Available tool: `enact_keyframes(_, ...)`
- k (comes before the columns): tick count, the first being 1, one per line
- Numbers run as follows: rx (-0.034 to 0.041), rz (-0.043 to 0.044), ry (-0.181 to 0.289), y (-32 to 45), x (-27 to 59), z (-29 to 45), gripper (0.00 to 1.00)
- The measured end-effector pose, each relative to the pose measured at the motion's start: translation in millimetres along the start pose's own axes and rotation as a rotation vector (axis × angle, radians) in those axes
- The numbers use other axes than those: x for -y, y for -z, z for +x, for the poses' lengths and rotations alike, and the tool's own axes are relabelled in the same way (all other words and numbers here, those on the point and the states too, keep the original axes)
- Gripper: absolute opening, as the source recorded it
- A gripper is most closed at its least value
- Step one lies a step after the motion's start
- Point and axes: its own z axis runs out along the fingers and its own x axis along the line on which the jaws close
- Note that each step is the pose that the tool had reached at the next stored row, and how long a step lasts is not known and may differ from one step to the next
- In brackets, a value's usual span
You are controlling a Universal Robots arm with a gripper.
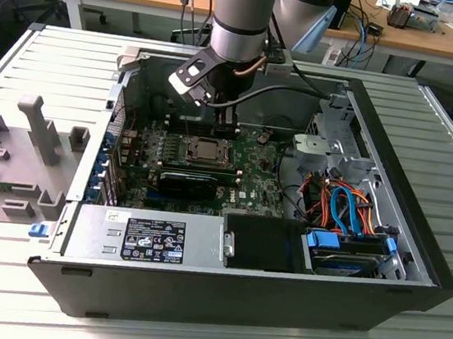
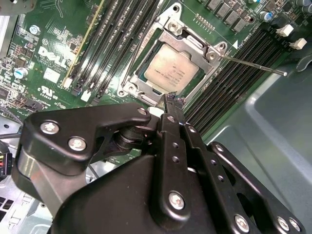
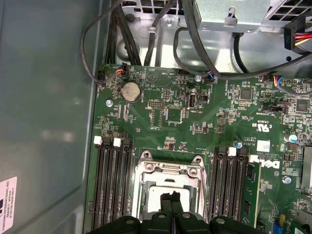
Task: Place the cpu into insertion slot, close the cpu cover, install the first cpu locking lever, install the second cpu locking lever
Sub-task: 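Close the cpu cover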
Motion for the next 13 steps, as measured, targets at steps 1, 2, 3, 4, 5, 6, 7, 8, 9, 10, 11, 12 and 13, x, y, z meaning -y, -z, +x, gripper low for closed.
enact_keyframes(1,0.0000,0.0000,0.000,0.0,0.2,0.0,0.11)
enact_keyframes(2,0.0000,0.0000,0.000,0.0,0.4,0.0,0.11)
enact_keyframes(3,0.0000,0.0000,0.000,0.0,0.6,0.1,0.11)
enact_keyframes(4,0.0000,0.0000,0.000,0.0,0.7,0.1,0.11)
enact_keyframes(5,0.0000,0.0000,0.000,-0.1,0.9,0.1,0.11)
enact_keyframes(6,0.0000,0.0000,0.000,-0.1,1.1,0.1,0.11)
enact_keyframes(7,0.0000,0.0000,0.000,-0.1,1.3,0.1,0.11)
enact_keyframes(8,0.0000,0.0000,0.000,-0.1,1.5,0.1,0.11)
enact_keyframes(9,0.0000,0.0000,0.000,-0.1,1.6,0.2,0.11)
enact_keyframes(10,0.0001,0.0000,0.000,-0.1,1.9,0.2,0.11)
enact_keyframes(11,0.0000,0.0000,0.000,-0.1,2.1,0.2,0.11)
enact_keyframes(12,0.0000,0.0000,0.000,-0.2,2.3,0.2,0.11)
enact_keyframes(13,0.0000,0.0000,0.000,-0.2,2.5,0.2,0.11)
